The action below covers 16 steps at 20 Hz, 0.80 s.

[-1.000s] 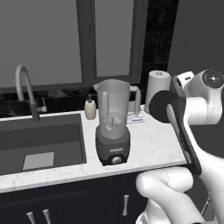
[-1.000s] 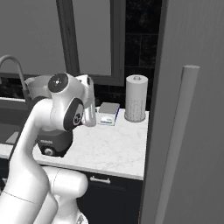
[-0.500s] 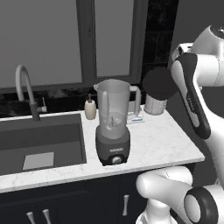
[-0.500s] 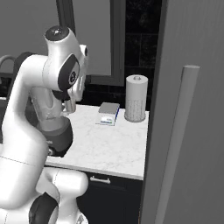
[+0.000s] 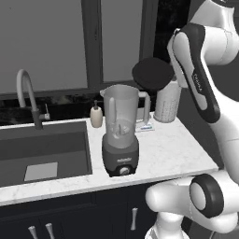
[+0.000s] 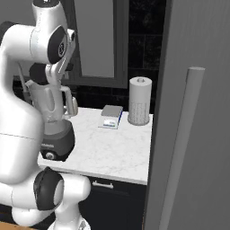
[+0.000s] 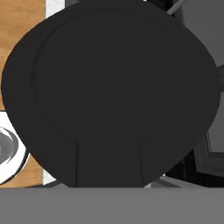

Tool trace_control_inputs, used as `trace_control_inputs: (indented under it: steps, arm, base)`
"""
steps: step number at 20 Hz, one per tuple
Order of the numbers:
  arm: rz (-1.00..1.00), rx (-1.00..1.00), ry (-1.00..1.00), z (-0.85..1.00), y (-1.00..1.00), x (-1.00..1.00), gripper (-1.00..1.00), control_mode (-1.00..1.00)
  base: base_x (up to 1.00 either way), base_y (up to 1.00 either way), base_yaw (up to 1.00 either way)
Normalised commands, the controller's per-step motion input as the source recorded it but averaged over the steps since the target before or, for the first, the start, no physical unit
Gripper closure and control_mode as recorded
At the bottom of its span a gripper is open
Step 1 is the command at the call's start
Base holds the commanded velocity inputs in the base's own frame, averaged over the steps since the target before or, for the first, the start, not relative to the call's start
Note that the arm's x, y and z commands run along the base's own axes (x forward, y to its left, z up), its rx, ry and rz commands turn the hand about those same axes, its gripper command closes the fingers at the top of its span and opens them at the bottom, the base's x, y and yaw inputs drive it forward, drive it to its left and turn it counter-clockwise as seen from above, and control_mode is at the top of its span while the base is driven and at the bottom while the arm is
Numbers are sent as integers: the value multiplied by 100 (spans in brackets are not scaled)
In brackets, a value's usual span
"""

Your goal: Close the lid blender by securely placing the lid on top.

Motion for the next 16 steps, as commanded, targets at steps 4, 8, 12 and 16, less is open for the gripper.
trace_control_inputs:
  steps: [4, 8, 12, 16]
  arm:
    - [0, 0, -1, -16, 59, 0, 100, -100]
    - [0, 1, 3, 0, 44, 1, 100, -100]
    - [0, 9, 7, 0, 25, 3, 100, -100]
    - [0, 16, 10, 0, 22, 21, 100, -100]
  base:
    - [0, 0, 0]
    - [0, 0, 0]
    - [0, 0, 0]
    - [0, 0, 0]
